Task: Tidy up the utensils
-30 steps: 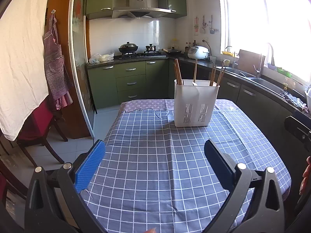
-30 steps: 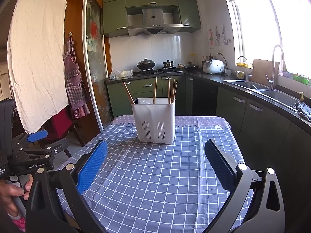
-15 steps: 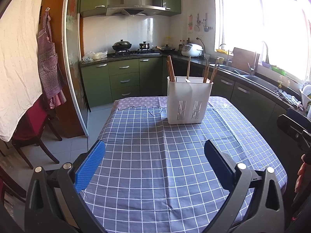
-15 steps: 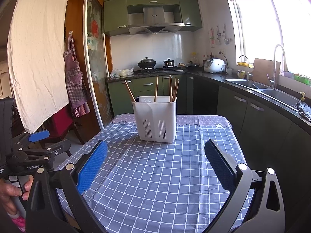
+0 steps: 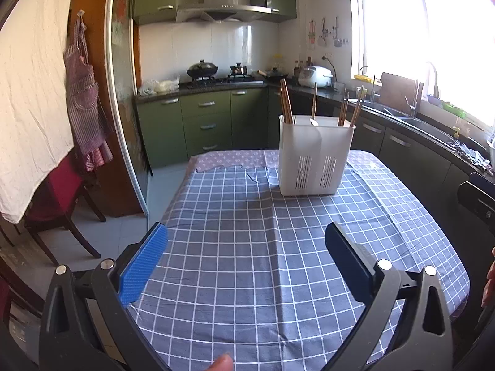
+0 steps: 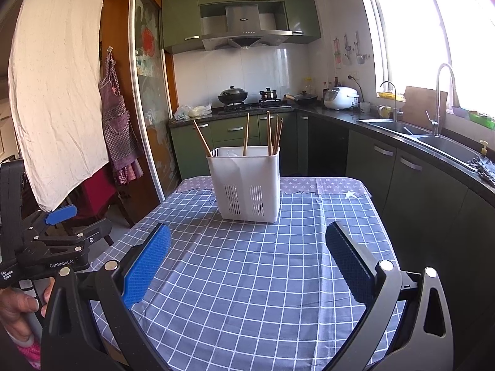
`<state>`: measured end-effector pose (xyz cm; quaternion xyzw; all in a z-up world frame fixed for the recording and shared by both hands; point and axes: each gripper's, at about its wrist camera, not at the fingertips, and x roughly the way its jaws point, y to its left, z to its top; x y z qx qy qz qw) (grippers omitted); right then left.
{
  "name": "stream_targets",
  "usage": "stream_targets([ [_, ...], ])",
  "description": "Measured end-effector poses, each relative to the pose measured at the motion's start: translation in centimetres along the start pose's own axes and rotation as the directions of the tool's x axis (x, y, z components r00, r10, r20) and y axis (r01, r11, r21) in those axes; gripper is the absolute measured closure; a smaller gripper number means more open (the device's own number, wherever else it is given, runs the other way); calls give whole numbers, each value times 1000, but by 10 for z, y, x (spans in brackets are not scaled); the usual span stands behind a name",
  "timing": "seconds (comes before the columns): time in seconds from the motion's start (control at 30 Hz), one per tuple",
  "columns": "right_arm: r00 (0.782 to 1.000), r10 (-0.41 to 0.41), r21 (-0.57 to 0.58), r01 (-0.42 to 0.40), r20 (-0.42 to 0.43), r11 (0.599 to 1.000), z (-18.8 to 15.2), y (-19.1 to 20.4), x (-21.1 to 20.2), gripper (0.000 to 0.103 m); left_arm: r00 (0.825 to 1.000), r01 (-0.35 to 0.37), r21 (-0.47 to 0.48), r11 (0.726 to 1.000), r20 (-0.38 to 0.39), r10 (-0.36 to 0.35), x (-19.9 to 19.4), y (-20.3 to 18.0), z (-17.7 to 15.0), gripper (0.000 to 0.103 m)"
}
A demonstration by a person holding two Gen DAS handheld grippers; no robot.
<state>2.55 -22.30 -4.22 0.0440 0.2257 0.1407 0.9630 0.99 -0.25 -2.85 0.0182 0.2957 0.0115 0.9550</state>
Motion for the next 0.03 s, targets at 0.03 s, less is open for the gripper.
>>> stream_targets([
  [0.03, 1000, -5, -2, 5, -8, 1000, 0, -2, 5, 4, 1000, 6, -13, 1000, -25, -7, 10, 3, 0, 6],
])
